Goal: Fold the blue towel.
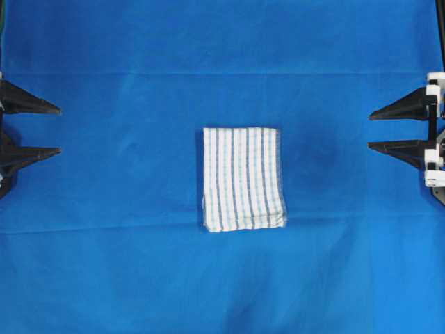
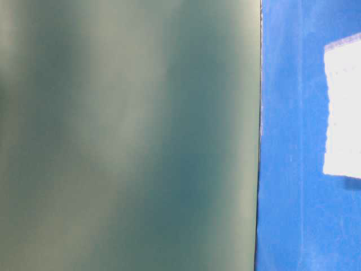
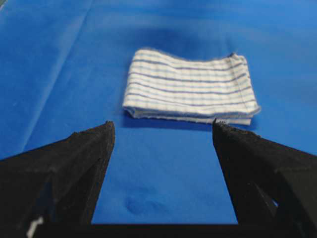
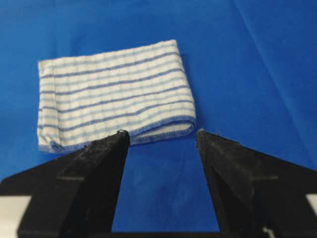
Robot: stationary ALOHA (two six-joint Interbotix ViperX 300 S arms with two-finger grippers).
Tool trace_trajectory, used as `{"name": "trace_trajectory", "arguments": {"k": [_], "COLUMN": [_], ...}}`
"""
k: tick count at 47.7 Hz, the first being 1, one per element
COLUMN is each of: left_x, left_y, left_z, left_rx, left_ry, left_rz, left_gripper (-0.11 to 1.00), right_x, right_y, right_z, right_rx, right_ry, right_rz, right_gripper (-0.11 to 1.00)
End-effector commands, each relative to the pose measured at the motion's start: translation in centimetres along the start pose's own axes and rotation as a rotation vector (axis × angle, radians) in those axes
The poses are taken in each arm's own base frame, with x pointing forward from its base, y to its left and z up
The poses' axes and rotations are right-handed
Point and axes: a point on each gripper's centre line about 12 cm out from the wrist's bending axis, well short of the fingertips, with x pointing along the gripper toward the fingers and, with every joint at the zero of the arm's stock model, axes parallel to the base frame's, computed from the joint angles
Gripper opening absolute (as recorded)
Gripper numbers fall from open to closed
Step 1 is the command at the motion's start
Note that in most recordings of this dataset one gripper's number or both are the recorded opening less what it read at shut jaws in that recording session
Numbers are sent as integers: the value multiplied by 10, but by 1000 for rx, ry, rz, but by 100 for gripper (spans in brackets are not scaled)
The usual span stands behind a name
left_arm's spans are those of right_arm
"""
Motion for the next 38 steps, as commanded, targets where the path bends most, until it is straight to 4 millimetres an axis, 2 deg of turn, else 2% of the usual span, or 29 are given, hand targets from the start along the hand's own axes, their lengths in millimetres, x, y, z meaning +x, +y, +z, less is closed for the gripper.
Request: {"name": "trace_trajectory", "arguments": {"k": [1, 38], "left_x": [1, 1], "left_y": [0, 0], "left_z": [5, 5], "left_rx": [-2, -1], "left_ry": [-9, -8], "left_rz": [3, 3], "left_gripper": [74, 74], "right_x": [1, 1], "right_y": [0, 0], "right_z": [5, 4], "right_rx": [-3, -2], "right_ry": [-8, 4], "right_rz": [-1, -6], "right_gripper": [61, 61]}}
